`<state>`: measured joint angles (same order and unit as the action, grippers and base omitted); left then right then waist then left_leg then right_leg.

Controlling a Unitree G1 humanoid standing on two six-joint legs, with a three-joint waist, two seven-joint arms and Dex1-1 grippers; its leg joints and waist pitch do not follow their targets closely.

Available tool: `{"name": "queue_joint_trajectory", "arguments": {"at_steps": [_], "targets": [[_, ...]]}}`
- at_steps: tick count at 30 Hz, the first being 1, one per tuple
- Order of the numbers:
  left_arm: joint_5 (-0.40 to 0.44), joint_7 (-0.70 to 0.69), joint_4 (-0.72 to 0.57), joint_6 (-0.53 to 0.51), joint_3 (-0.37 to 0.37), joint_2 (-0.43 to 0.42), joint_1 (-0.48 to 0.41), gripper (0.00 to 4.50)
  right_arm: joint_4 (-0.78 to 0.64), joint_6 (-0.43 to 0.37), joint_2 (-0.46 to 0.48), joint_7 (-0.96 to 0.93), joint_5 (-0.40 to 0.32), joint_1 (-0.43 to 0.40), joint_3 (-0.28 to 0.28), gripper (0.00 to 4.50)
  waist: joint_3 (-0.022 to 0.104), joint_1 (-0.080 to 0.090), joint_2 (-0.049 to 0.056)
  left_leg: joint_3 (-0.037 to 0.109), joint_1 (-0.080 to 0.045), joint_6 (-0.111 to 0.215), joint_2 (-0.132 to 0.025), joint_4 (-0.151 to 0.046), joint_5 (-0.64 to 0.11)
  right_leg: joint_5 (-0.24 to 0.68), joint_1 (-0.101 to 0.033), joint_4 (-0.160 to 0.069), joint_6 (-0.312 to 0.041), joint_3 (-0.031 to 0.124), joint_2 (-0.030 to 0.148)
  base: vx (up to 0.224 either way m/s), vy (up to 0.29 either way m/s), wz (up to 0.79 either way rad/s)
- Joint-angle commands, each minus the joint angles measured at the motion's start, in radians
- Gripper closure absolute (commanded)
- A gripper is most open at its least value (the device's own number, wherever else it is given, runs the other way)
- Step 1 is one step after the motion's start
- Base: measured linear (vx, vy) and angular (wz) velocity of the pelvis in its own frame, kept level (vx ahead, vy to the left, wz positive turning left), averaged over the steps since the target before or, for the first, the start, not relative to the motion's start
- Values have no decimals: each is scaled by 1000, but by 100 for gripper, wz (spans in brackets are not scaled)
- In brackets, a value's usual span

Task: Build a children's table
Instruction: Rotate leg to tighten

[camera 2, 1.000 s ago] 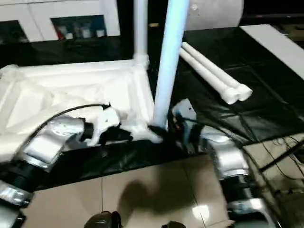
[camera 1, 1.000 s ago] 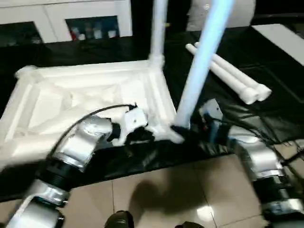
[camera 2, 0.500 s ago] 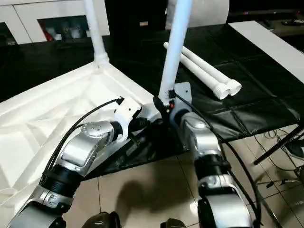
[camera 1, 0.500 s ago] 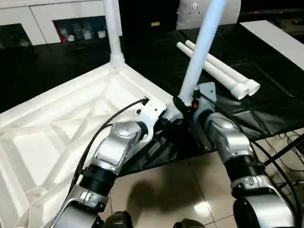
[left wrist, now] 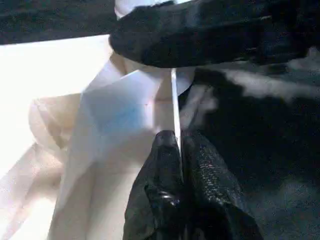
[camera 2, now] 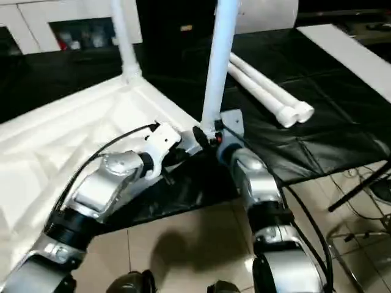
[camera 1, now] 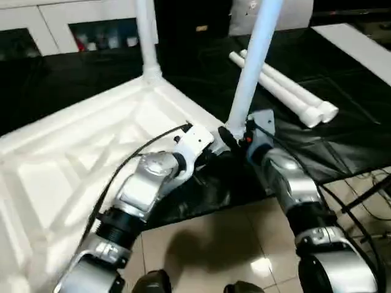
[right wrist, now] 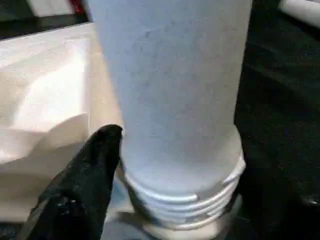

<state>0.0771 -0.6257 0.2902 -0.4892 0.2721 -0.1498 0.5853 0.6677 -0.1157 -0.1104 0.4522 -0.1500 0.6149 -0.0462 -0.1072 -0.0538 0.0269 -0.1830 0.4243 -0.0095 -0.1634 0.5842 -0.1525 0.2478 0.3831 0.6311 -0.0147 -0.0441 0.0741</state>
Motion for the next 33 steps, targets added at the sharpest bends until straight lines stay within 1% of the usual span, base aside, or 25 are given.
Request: {"name": "queue_joint_trajectory", "arguments": {"at_steps": [1, 3, 4, 5, 6, 7, 8, 9, 10, 11, 12, 13, 14, 16, 17, 18, 19, 20, 22, 23, 24, 26, 28, 30, 33], "targets": [[-7, -7, -14, 36, -15, -3, 33, 450, -6, -12, 4, 37, -8, -21, 17, 49, 77, -4, 1, 30, -36, 120, -69, -59, -62, -223, -38, -55, -271, 40, 79, 0, 0, 0], [-9, -13, -6, 42, -17, -11, 37, 450, -25, -9, -7, 64, -14, -32, 22, 22, 78, -5, 0, 29, -35, 141, -69, -55, -39, -266, -38, -51, -279, 38, 78, 0, 0, 0], [-10, -24, 5, 50, -16, -23, 43, 450, -57, -3, -27, 104, -20, -51, 30, 22, 79, -7, 2, 29, -36, 149, -70, -53, -28, -284, -37, -48, -284, 37, 80, 0, 0, 0], [-13, -40, 14, 59, -14, -37, 48, 450, -93, 3, -56, 148, -22, -74, 41, 15, 81, -9, 2, 30, -36, 154, -69, -51, -20, -293, -38, -47, -281, 36, 78, 0, 0, 0], [-13, -40, 14, 59, -14, -37, 48, 450, -93, 3, -56, 148, -22, -74, 41, 15, 81, -13, 1, 29, -37, 162, -70, -48, -13, -311, -37, -47, -278, 35, 77, 0, 0, 0], [-15, -67, 24, 75, -6, -55, 52, 450, -131, 11, -89, 206, -29, -99, 52, 7, 84, -11, 1, 31, -32, 169, -70, -46, 3, -336, -40, -41, -282, 34, 79, 0, 0, 0], [-15, -110, 32, 96, 9, -79, 52, 450, -174, 19, -132, 271, -40, -125, 57, 7, 82, -15, -1, 31, -31, 178, -68, -43, -4, -334, -41, -45, -271, 33, 77, 0, 0, 0], [-15, -110, 32, 96, 9, -79, 52, 450, -174, 19, -132, 271, -40, -125, 57, 7, 82, -14, -3, 30, -31, 179, -68, -44, -13, -333, -41, -44, -271, 33, 77, 0, 0, 0], [-15, -134, 38, 110, 17, -92, 52, 450, -195, 23, -154, 305, -46, -138, 59, 7, 79, -12, 0, 30, -30, 176, -70, -49, -37, -297, -38, -48, -279, 33, 80, 0, 0, 0], [-13, -186, 48, 137, 34, -120, 50, 450, -231, 25, -199, 367, -60, -158, 57, 7, 77, -12, -2, 29, -31, 172, -70, -50, -56, -271, -38, -52, -279, 33, 80, 0, 0, 0], [-10, -225, 54, 157, 50, -142, 47, 450, -254, 27, -235, 414, -69, -170, 57, 7, 75, -14, -4, 30, -31, 165, -70, -52, -84, -223, -40, -57, -277, 34, 82, 0, 0, 0], [-8, -249, 59, 169, 59, -156, 47, 450, -267, 28, -256, 443, -73, -176, 56, 7, 73, -14, -2, 29, -32, 155, -73, -54, -100, -190, -38, -59, -277, 37, 83, 0, 0, 0], [-8, -249, 59, 169, 59, -156, 47, 450, -267, 28, -256, 443, -73, -176, 56, 7, 73, -14, -1, 30, -34, 145, -74, -56, -112, -163, -37, -60, -282, 36, 82, 0, 0, 0], [-8, -262, 64, 179, 65, -164, 47, 450, -277, 27, -269, 462, -76, -181, 55, 7, 70, -13, 1, 28, -37, 137, -74, -58, -126, -140, -33, -62, -290, 37, 80, 0, 0, 0], [-5, -299, 69, 196, 81, -183, 47, 450, -288, 22, -297, 497, -80, -183, 54, 7, 69, -14, 2, 29, -37, 130, -75, -59, -141, -118, -33, -64, -291, 37, 81, 0, 0, 0], [-5, -337, 75, 217, 94, -202, 48, 450, -303, 11, -326, 539, -90, -187, 56, 7, 70, -15, 0, 30, -38, 124, -76, -60, -145, -115, -33, -64, -292, 38, 81, 0, 0, 0], [-5, -337, 75, 217, 94, -202, 48, 450, -303, 11, -326, 539, -90, -187, 56, 7, 70, -15, 0, 30, -38, 124, -76, -60, -145, -115, -33, -64, -292, 38, 81, 0, 0, 0], [-7, -403, 85, 254, 118, -233, 50, 450, -332, -10, -372, 610, -113, -195, 60, 7, 71, -20, -1, 28, -39, 128, -75, -58, -131, -132, -34, -63, -292, 38, 80, 0, 0, 0], [-7, -403, 85, 254, 118, -233, 50, 450, -332, -10, -372, 610, -113, -195, 60, 7, 72, -27, -1, 26, -39, 134, -75, -57, -113, -154, -32, -59, -291, 38, 80, 0, 0, 0], [-15, -469, 82, 292, 138, -258, 46, 450, -352, -28, -403, 665, -135, -200, 64, 7, 71, -30, -3, 25, -39, 137, -74, -56, -119, -147, -31, -60, -294, 38, 82, 0, 0, 0], [-15, -469, 82, 292, 138, -258, 46, 450, -352, -28, -403, 665, -135, -200, 64, 7, 72, -32, -3, 26, -39, 138, -74, -56, -125, -138, -33, -61, -293, 38, 83, 0, 0, 0], [-20, -532, 71, 316, 157, -282, 39, 450, -362, -15, -428, 706, -139, -201, 69, 7, 73, -35, -2, 25, -39, 135, -76, -56, -122, -130, -31, -58, -292, 37, 83, 0, 0, 0], [-26, -565, 62, 327, 165, -294, 35, 450, -361, 4, -439, 719, -131, -200, 72, 7, 73, -37, -2, 25, -40, 136, -76, -55, -113, -137, -30, -58, -297, 37, 83, 0, 0, 0], [-28, -614, 57, 361, 180, -312, 34, 450, -361, 43, -462, 742, -112, -202, 79, 7, 74, -37, -3, 24, -39, 135, -75, -55, -113, -136, -30, -57, -298, 37, 83, 0, 0, 0], [-31, -638, 62, 375, 185, -318, 39, 450, -371, 61, -489, 782, -106, -211, 91, 7, 71, -39, -3, 24, -38, 134, -76, -56, -126, -117, -31, -59, -298, 37, 84, 0, 0, 0]]}}
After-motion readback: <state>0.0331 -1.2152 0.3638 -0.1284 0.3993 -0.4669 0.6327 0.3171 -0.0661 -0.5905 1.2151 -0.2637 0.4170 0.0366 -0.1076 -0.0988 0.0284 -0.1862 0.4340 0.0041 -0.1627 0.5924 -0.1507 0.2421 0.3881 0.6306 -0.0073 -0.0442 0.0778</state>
